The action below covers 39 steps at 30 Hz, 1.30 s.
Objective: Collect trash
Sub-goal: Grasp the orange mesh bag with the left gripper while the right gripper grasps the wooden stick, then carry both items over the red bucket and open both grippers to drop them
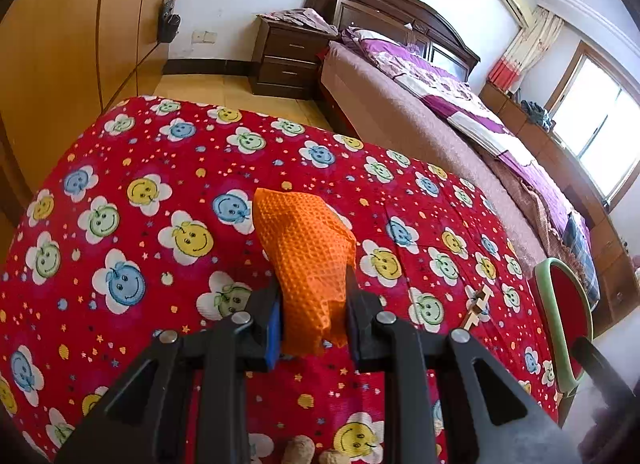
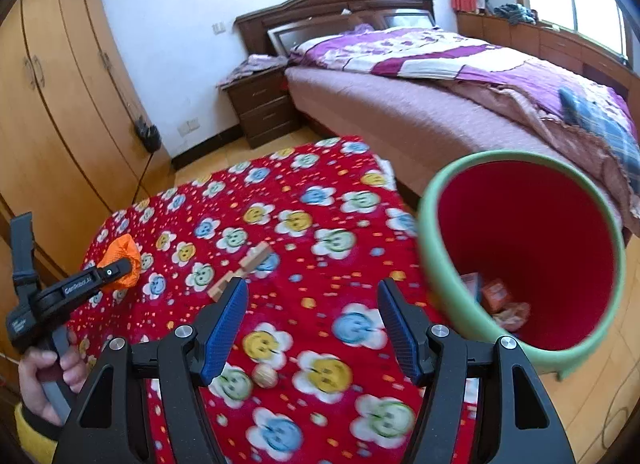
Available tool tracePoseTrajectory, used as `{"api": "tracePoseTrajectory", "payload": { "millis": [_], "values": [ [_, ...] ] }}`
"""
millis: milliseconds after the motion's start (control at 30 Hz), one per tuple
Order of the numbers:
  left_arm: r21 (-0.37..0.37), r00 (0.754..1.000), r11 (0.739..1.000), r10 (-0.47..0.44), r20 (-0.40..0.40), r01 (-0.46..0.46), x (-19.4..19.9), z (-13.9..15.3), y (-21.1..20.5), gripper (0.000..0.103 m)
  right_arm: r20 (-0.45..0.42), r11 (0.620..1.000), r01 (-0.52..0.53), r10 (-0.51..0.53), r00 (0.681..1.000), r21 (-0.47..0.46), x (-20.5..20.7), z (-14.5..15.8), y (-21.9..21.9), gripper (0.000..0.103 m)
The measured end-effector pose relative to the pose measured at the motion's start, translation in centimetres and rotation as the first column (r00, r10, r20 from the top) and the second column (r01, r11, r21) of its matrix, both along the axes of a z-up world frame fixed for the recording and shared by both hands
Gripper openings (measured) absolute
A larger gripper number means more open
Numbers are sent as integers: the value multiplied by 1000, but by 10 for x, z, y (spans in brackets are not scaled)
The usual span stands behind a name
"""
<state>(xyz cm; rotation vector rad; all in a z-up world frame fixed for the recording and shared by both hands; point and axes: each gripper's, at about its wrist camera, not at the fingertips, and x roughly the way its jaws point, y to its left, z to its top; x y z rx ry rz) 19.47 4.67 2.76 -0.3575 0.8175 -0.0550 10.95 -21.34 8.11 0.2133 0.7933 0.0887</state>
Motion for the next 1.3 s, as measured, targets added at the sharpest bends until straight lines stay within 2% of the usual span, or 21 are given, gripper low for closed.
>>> {"api": "tracePoseTrajectory", "payload": {
  "millis": [367,667,867,900,967,1067,1300],
  "values": [
    [-21,1000,1000,-19,13,19,2,-7,-1,25,-87,999,-46,46,995,5,51,-39,52,68],
    [-7,1000,1000,-16,11,16,1,-9,-4,25,-105,996,-82,78,991,-35,66,-57,80,67],
    [-2,1000,1000,-20,12,20,0,-8,-7,25,-98,991,-78,68,993,-106,67,-59,83,41],
    [-1,1000,1000,-19,12,19,0,-8,-7,25,-99,991,-77,66,993,-107,67,-58,82,34],
    [0,1000,1000,-18,13,18,0,-8,-8,25,-99,992,-73,63,993,-99,67,-58,78,27],
    [2,1000,1000,-19,13,19,0,-8,-8,25,-102,994,-71,62,993,-88,67,-59,72,12],
    [14,1000,1000,-22,14,22,-1,-8,-11,25,-93,997,-72,70,993,-22,62,-55,59,10]
  ]
}}
